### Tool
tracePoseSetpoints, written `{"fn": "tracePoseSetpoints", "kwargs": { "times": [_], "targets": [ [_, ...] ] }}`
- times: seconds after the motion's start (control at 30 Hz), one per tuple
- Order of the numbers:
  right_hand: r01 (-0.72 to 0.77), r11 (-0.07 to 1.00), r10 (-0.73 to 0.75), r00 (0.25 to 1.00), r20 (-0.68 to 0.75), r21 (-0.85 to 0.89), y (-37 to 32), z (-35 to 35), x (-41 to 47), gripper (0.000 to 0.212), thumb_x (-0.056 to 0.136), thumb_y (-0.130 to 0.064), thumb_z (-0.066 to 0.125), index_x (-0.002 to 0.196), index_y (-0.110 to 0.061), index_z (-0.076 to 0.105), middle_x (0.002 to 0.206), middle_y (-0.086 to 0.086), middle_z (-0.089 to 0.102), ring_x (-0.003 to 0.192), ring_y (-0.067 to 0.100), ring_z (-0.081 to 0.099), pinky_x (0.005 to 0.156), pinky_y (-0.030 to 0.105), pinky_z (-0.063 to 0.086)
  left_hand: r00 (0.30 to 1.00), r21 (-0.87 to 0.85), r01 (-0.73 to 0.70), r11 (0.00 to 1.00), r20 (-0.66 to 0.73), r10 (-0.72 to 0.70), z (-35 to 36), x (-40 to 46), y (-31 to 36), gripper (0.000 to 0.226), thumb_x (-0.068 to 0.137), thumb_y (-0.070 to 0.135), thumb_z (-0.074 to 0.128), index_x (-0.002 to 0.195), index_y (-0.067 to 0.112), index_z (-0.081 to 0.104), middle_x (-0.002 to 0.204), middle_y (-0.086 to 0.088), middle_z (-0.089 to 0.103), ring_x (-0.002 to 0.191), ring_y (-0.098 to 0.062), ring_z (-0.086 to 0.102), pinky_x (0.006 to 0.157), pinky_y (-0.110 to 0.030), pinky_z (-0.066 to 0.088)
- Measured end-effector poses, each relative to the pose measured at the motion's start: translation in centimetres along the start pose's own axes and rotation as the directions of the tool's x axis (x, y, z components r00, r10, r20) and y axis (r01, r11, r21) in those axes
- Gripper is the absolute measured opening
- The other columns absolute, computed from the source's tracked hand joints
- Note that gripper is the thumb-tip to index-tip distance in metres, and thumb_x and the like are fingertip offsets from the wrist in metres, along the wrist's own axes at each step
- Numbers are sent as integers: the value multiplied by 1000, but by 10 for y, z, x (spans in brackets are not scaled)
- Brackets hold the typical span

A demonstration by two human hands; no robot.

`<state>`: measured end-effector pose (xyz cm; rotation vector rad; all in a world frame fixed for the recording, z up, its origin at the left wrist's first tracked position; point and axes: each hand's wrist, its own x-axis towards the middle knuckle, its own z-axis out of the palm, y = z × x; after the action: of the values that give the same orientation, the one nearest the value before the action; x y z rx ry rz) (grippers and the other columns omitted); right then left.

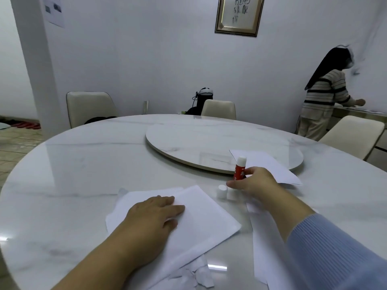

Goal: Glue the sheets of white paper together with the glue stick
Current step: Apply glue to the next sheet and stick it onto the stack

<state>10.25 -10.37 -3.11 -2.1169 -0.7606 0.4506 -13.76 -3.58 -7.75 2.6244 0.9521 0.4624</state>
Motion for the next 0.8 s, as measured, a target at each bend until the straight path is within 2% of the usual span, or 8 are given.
{"fn": "tracePoseSetpoints", "kwargs": {
  "times": [0.1, 0.17, 0.23, 0.3, 0.37, 0.5, 0.67, 0.8],
  "targets": [
    [49, 999, -48, 990, -131, 3, 3, 11, 5, 29, 78, -23, 75, 103, -11, 66, 83, 0, 62, 85, 23, 58, 72, 28, 41, 999, 13, -51, 999, 7, 51, 2, -1, -3, 45, 100, 24, 30, 137, 49, 34, 153, 24, 21, 142, 0, 13, 117, -25, 6],
    [129, 991, -130, 973, -190, -17, 2, 12, 4, 29, 80, -24, 71, 105, -10, 66, 96, 5, 65, 84, 23, 57, 65, 28, 39, 997, 1, -83, 997, -6, 83, 1, -1, -3, 49, 97, 14, 29, 132, 47, 40, 150, 26, 27, 139, 1, 18, 115, -22, 10],
    [221, 975, -215, 959, -185, 12, -4, 8, -3, 20, 83, -25, 63, 99, -12, 63, 99, 6, 67, 85, 24, 60, 62, 30, 40, 996, -34, -84, 996, 11, 85, -2, -2, 0, 53, 92, 6, 30, 125, 44, 45, 146, 26, 32, 136, 1, 23, 108, -16, 14],
    [317, 947, -310, 943, -117, 43, -10, 2, -15, 11, 85, -23, 57, 89, -14, 60, 89, 6, 68, 78, 23, 60, 66, 36, 45, 997, -50, -68, 996, 25, 69, -6, -2, 8, 52, 89, 4, 30, 124, 39, 46, 148, 21, 30, 137, -2, 22, 107, -15, 14],
    [407, 914, -406, 913, -23, 5, -12, -3, -29, 10, 87, -23, 55, 88, -15, 62, 79, 6, 63, 68, 20, 54, 64, 37, 48, 997, -6, -75, 997, -7, 75, -11, 0, 19, 46, 92, 9, 32, 127, 36, 43, 153, 18, 21, 142, -5, 15, 111, -18, 10],
    [505, 863, -505, 863, -2, 28, -4, -1, -47, 8, 87, -28, 62, 94, -29, 66, 57, -10, 43, 49, 6, 41, 47, 14, 28, 996, 51, -58, 997, 78, 54, -16, 13, 44, 46, 97, 40, 34, 141, 29, 33, 155, 11, 23, 142, -9, 18, 112, -23, 15],
    [482, 839, -472, 875, -102, 251, 6, 8, -54, 17, 81, -16, 69, 64, -20, 69, 43, -15, 55, 43, 0, 44, 47, 10, 33, 976, 206, 10, 979, 212, -55, 11, 21, 47, 62, 98, 45, 22, 151, 21, 1, 161, 4, -6, 147, -14, -9, 120, -37, -3],
    [514, 827, -521, 853, -34, 227, 8, 17, -53, 18, 88, -21, 63, 72, -28, 65, 55, -29, 63, 52, -8, 53, 49, 4, 37, 960, 235, 6, 972, 271, -71, 21, 16, 41, 61, 98, 44, 16, 150, 22, -6, 160, 6, -13, 146, -12, -14, 120, -39, -6]
  ]
}}
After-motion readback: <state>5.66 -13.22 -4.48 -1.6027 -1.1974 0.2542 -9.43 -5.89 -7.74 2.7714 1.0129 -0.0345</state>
